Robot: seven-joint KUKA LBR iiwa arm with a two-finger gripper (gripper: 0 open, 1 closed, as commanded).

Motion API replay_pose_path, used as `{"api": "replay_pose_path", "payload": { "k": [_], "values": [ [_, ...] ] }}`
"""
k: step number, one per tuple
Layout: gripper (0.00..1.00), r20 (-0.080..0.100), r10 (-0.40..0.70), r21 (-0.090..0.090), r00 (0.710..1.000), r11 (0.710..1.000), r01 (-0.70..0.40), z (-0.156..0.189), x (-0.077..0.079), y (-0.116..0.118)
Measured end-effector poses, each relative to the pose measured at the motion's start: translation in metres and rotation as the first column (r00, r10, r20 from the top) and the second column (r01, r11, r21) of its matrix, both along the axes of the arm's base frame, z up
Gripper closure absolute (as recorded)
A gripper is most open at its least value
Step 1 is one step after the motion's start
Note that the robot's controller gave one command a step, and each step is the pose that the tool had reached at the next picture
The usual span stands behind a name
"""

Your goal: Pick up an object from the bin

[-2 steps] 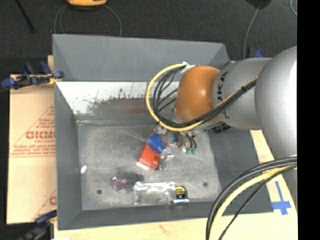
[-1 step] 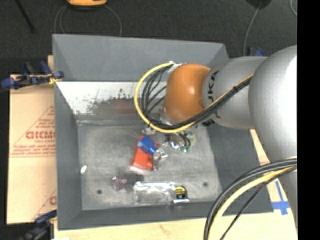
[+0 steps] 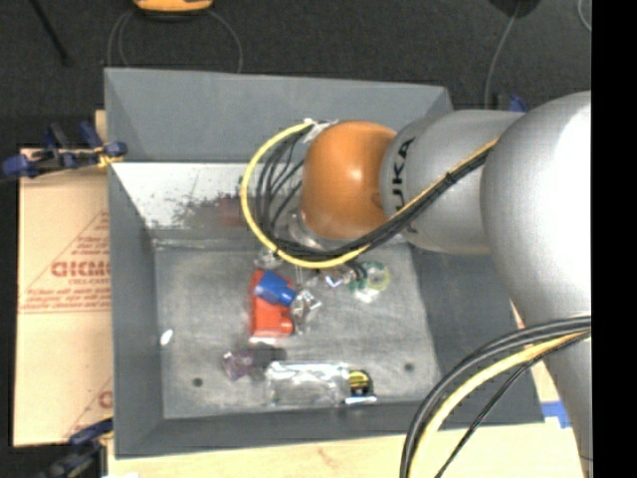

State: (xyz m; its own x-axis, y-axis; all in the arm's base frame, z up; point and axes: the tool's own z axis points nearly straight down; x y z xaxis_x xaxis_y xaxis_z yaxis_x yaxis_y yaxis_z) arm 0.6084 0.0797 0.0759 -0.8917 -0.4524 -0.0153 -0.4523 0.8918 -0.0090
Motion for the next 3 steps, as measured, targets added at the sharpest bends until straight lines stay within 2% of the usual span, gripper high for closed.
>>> {"api": "replay_pose_path", "payload": {
  "k": [1, 2, 3],
  "values": [
    [0.00, -0.009, 0.297, 0.000, 0.955, 0.955, -0.297, 0.0018, 0.0006, 0.0200],
    [1.00, -0.005, 0.294, 0.002, 0.956, 0.956, -0.294, 0.0036, 0.0017, 0.0208],
    [0.00, -0.010, 0.293, 0.003, 0.956, 0.956, -0.293, 0.0019, 0.0003, 0.0206]
  ]
}}
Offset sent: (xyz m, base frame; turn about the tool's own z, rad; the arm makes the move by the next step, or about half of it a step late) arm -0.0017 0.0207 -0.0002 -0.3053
